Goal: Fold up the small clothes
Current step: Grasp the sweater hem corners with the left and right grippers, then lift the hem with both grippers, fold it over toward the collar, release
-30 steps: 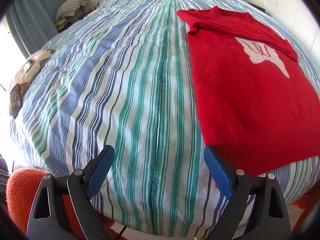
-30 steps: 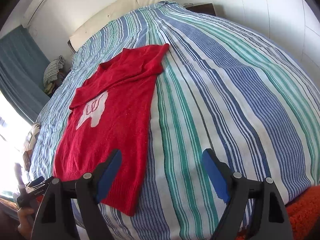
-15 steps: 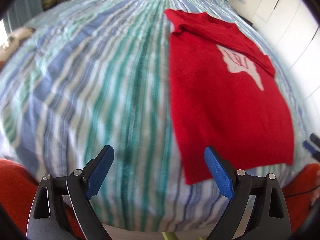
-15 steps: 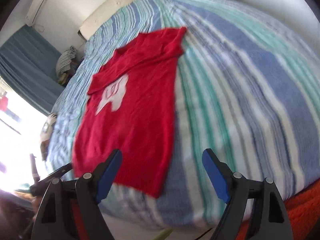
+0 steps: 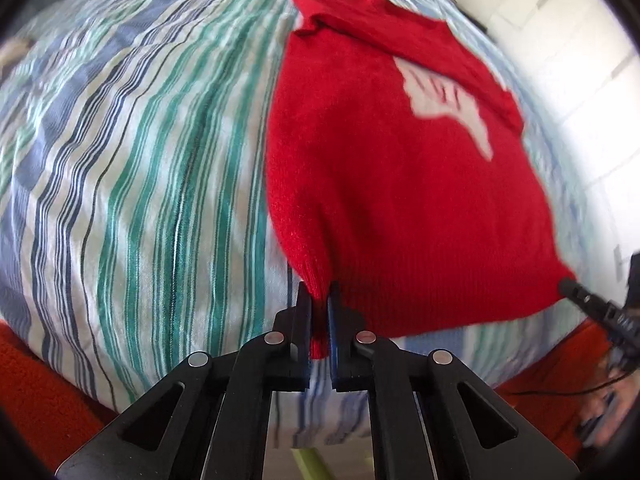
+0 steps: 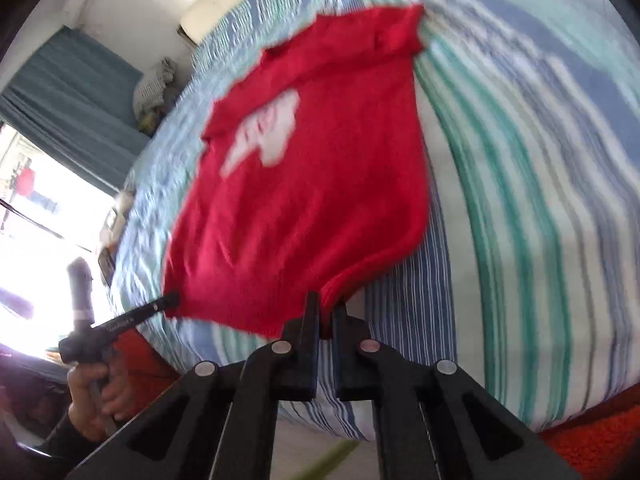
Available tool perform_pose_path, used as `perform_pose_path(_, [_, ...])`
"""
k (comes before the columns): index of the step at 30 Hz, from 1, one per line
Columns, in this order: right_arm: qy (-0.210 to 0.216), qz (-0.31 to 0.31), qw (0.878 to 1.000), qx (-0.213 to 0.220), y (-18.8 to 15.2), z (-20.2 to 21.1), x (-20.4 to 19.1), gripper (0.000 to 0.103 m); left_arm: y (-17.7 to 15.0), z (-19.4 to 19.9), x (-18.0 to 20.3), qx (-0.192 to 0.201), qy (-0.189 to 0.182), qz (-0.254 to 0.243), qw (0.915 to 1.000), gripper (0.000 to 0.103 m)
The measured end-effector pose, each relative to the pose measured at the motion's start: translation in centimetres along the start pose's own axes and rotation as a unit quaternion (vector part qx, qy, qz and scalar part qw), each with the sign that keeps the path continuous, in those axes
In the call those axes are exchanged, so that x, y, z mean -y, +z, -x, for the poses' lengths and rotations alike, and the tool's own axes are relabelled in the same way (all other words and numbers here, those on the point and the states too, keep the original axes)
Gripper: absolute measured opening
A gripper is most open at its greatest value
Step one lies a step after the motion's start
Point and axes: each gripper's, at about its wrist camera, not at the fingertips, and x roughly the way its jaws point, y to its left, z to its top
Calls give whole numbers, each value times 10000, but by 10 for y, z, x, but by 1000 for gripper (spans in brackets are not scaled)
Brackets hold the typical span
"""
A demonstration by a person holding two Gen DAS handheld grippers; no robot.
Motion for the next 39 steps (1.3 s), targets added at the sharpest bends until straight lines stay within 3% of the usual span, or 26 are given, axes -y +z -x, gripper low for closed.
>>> perform_pose_path(4, [-53,243,9982,543,39,17,-14,5,46,20,3,327,-415,251,9983,4])
perform_pose_path(9, [-36,245,9922,1221,127,12,-16,5,142,23,23,826,-593,175,9947,4])
perform_pose_path(14, [-244,289,9873,1543,226,-25,-15,5,249,-8,49,1068,-342,-12,9937,4])
perform_pose_path(20, [-537,226,9886,1390,324,-95,1,5,329,-73,54,872,268,-111,9958,7])
perform_pose_path(23, [-483,-38,9918,1183,343,-129,26,7,354,-107,48,670,820,93,9943,29])
perform_pose_path(24, [-509,-215,9924,1095,349,-141,38,10,361,-110,43,701,999,217,9923,54])
perform_pose_path(25, [-632,-315,9918,1066,351,-147,45,23,365,-107,32,842,1060,402,9900,76])
perform_pose_path(26, [-764,-372,9904,1092,352,-149,50,39,368,-102,25,994,1077,539,9877,81])
perform_pose_path(29, [-801,-315,9855,1461,351,-128,52,42,367,-88,8,1231,1046,743,9841,83])
perform_pose_path(31, [-810,44,9837,1607,342,-109,36,42,356,-75,10,1373,997,566,9839,83])
perform_pose_path(34, [-668,791,9832,1504,312,-93,2,44,316,-54,39,1720,962,-365,9797,86])
perform_pose_path(36, [-338,1084,9861,1215,292,-97,-13,55,293,-52,69,1724,711,-1236,9747,94])
perform_pose_path(37, [-249,1139,9876,1046,284,-101,-17,59,284,-62,86,1483,596,-1707,9723,97])
perform_pose_path(39, [-192,1165,9907,679,265,-113,-23,59,284,-89,103,918,727,-2163,9693,96])
